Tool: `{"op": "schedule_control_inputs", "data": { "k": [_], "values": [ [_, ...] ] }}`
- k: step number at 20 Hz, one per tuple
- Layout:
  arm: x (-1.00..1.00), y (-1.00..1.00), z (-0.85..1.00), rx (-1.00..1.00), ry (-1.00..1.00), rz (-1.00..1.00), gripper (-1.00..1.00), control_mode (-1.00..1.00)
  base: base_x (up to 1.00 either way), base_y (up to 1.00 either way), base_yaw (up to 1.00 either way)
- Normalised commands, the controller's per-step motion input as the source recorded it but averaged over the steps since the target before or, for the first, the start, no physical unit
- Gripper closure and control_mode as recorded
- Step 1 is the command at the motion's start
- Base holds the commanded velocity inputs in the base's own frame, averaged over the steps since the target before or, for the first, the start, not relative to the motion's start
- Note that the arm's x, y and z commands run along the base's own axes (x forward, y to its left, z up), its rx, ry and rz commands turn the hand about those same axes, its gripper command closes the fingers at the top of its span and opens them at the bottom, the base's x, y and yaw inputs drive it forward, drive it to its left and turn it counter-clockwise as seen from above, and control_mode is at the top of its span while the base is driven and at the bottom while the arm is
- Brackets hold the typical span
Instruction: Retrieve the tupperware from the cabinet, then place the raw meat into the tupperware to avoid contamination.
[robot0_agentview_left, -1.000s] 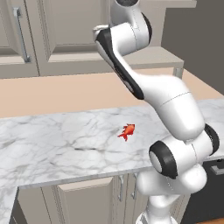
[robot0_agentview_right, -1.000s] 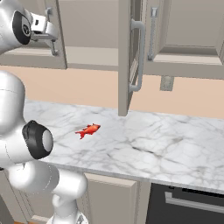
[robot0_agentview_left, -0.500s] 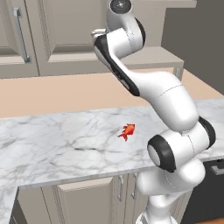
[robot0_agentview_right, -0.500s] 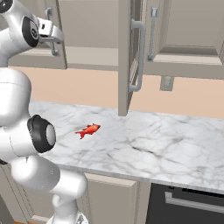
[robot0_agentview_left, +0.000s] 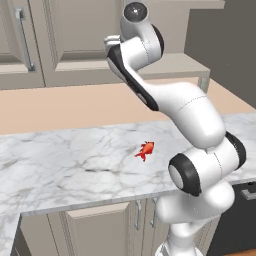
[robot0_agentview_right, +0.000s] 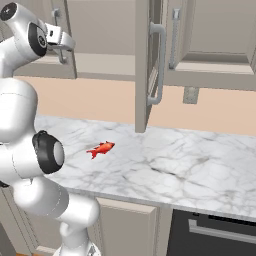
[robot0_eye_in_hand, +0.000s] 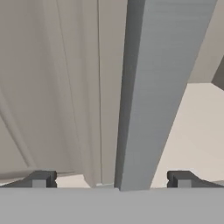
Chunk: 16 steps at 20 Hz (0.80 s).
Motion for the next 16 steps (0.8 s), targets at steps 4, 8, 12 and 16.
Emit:
{"op": "schedule_control_inputs", "data": {
  "k": [4, 8, 12, 16],
  "values": [
    [0.09, -0.02, -0.1, 0.02, -0.01, 0.0, 1.0, -1.0, 0.0, 0.0, 0.0],
    [0.01, 0.0, 0.0, 0.0, 0.0, 0.0, 1.0, -1.0, 0.0, 0.0, 0.0],
    [-0.01, 0.08, 0.0, 0.0, 0.04, 0.0, 1.0, -1.0, 0.0, 0.0, 0.0],
    [-0.27, 0.28, 0.0, 0.0, 0.03, -0.09, 1.0, -1.0, 0.0, 0.0, 0.0]
  ]
}}
